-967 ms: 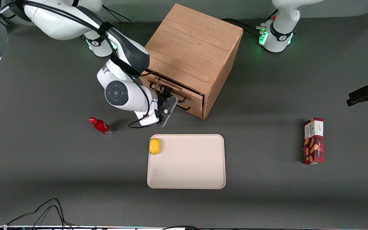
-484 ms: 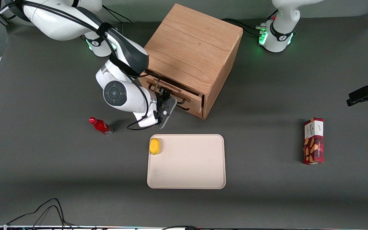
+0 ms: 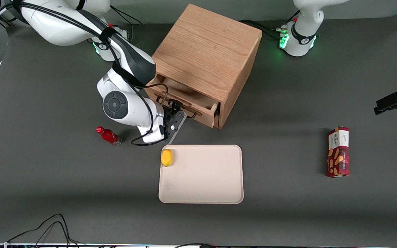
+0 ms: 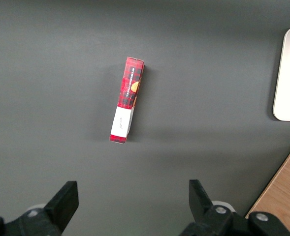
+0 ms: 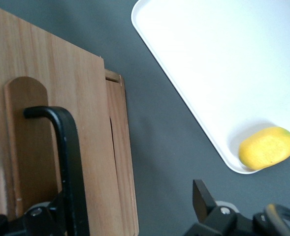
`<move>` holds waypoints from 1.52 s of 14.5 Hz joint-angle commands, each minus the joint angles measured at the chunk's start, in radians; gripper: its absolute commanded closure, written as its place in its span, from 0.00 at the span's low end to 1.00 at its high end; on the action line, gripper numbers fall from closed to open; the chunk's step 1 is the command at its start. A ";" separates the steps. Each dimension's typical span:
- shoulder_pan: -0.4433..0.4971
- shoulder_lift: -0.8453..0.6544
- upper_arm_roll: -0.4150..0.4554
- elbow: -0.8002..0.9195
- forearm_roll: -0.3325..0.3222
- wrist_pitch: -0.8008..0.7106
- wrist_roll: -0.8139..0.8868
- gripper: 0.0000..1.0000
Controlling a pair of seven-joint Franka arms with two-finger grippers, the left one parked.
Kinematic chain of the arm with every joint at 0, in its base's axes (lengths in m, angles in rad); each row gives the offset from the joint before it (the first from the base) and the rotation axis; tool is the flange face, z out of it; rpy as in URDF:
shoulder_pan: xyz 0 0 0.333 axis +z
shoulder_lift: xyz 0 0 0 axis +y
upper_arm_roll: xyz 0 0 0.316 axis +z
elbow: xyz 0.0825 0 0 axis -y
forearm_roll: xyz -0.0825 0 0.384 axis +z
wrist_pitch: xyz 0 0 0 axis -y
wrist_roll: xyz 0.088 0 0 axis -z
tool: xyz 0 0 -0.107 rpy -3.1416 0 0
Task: Open upper drawer
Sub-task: 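Pull the handle outward with the right gripper, sliding the drawer open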
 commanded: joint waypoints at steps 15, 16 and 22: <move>0.002 0.090 -0.037 0.148 -0.053 -0.086 -0.094 0.00; 0.005 0.091 -0.044 0.152 -0.053 -0.096 -0.098 0.00; 0.009 0.128 -0.058 0.216 -0.053 -0.135 -0.127 0.00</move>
